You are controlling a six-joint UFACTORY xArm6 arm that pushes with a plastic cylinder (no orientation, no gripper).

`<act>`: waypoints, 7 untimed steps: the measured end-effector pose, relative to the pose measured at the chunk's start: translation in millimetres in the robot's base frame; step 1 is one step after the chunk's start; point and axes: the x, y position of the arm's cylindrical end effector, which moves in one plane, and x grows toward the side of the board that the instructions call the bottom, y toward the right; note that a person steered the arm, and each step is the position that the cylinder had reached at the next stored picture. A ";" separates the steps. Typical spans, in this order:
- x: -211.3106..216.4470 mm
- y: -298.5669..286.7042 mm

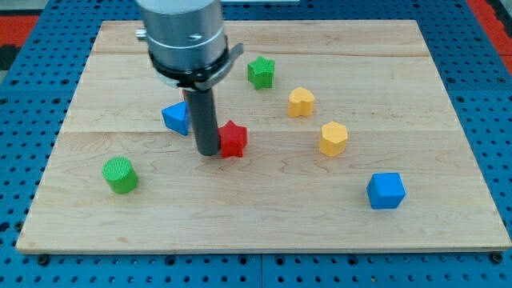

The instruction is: Move the blue cube bottom right to the red circle

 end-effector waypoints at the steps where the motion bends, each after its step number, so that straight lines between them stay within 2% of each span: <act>1: 10.6 -8.4; 2: 11.6 33.4; 3: 0.5 47.3; 4: 57.2 35.6; 5: 94.3 -15.9; 7: 93.1 -139.3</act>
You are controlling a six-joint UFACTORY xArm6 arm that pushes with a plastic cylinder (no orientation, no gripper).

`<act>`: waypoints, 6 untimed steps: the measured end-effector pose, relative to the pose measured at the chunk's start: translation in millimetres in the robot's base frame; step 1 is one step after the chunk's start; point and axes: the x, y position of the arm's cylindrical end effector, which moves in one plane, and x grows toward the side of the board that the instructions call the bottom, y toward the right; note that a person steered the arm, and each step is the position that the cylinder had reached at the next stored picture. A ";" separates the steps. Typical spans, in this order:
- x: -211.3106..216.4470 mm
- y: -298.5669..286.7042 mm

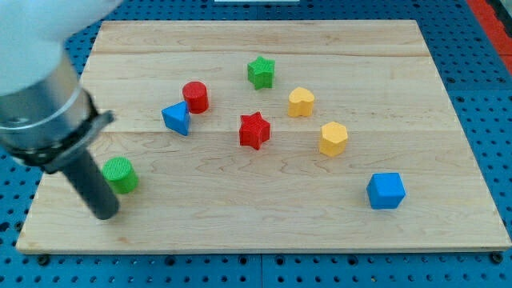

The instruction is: Move the blue cube bottom right to the red circle

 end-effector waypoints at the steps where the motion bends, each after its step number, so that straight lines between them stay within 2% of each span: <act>1: -24.7 -2.3; 2: -29.6 17.8; 3: -61.2 17.8; 4: -63.6 21.5; 5: 14.7 90.3; 6: 47.8 183.2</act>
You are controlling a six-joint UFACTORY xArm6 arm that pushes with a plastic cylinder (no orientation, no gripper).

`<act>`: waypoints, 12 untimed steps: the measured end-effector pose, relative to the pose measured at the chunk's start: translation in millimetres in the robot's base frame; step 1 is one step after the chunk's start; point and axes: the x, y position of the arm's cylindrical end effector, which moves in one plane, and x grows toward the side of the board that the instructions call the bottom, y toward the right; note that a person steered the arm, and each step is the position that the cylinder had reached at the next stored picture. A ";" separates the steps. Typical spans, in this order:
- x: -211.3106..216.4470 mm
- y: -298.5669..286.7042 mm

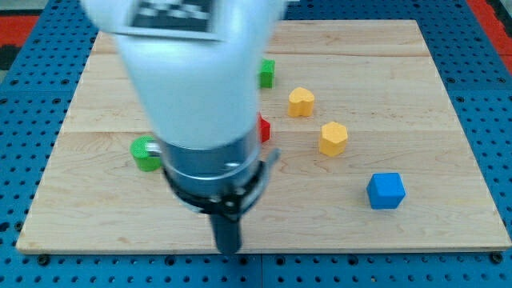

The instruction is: Move the blue cube bottom right to the red circle

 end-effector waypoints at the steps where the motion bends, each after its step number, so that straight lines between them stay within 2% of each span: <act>1: 0.4 107.6; 2: 0.3 225.6; 3: -20.9 255.8; 4: -78.7 213.1; 5: -107.6 192.5; 6: -78.8 218.8; 7: -67.2 186.1; 8: -78.0 106.8; 11: -67.0 19.3; 12: -76.0 -20.2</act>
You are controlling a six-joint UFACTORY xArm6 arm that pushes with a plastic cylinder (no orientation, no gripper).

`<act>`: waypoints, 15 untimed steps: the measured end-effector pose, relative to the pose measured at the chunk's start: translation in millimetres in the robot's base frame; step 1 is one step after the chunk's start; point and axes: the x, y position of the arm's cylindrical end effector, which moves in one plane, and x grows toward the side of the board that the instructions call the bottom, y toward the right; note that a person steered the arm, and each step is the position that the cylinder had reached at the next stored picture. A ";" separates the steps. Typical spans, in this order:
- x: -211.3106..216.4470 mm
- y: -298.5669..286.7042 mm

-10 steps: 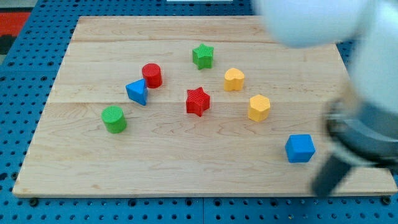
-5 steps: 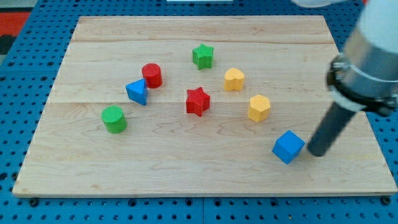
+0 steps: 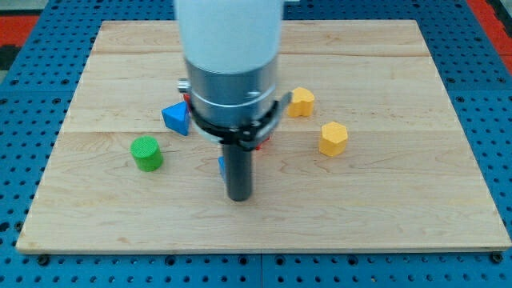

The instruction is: Move the blue cube bottom right to the red circle

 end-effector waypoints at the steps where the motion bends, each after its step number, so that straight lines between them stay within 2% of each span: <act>1: -15.9 -28.1; 4: -0.9 -24.5; 5: -4.8 -23.9; 7: -9.8 19.2; 8: -29.9 20.8; 9: -61.2 3.5; 10: -72.6 1.1; 11: -30.9 3.0; 12: -34.5 -33.5; 15: -56.2 -45.5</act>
